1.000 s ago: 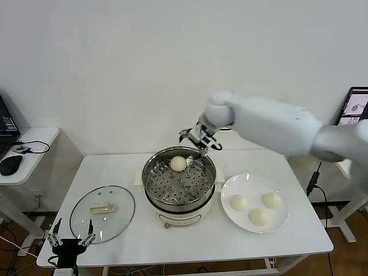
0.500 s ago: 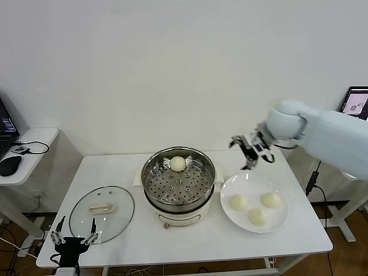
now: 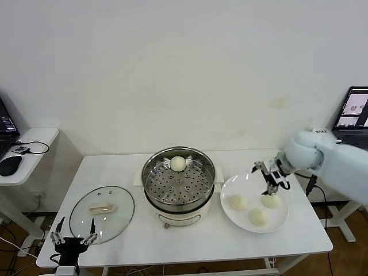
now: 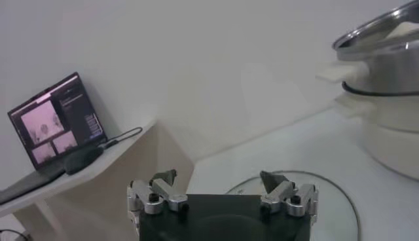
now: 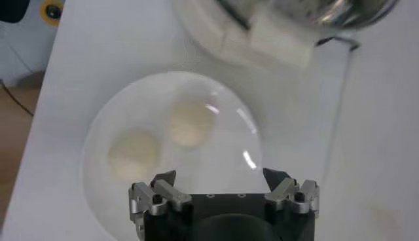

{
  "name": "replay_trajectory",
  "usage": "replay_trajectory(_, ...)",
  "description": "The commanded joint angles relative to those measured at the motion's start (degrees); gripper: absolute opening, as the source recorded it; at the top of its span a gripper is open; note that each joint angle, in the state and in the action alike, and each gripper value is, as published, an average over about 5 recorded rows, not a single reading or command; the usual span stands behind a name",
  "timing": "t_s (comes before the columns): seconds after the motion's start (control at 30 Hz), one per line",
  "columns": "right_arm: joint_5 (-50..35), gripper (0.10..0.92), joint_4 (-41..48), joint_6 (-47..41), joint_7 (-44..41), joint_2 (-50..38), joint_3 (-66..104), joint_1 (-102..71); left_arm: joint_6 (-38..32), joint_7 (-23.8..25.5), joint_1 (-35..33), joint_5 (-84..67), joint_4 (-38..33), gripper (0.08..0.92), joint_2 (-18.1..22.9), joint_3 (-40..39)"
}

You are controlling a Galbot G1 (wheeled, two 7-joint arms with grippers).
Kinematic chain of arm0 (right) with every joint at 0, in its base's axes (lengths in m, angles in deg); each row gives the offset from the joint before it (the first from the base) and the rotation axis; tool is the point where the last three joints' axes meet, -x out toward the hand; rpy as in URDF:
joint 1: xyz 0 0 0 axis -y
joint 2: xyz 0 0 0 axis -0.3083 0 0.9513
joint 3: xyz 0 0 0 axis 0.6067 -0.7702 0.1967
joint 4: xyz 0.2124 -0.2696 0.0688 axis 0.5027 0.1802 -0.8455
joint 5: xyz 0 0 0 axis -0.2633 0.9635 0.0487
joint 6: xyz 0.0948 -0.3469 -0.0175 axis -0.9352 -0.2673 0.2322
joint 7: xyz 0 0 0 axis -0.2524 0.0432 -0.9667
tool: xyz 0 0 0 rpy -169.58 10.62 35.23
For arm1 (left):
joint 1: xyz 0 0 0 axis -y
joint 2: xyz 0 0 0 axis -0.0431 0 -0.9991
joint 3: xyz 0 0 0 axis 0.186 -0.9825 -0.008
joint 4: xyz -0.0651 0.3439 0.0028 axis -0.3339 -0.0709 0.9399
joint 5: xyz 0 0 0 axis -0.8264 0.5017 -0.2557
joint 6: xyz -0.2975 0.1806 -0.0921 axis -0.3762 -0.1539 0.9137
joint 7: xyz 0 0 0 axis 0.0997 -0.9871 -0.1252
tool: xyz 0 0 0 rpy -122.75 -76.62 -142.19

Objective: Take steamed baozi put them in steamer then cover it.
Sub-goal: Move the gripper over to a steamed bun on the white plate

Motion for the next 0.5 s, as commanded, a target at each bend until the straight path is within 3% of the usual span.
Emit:
replay_trajectory(0.03, 3.5, 0.822, 6.7, 0.2, 0.5, 6.6, 6.1, -11.7, 0.1, 0.1, 0.2, 0.0, 0.8, 0.823, -0.1, 0.3)
replay_trajectory(0.5, 4.0, 0.823, 13.1, -0.8, 1.1, 13.8, 7.6, -13.7, 0.1, 0.1, 0.0, -0.1, 1.4, 0.823, -0.2, 1.3)
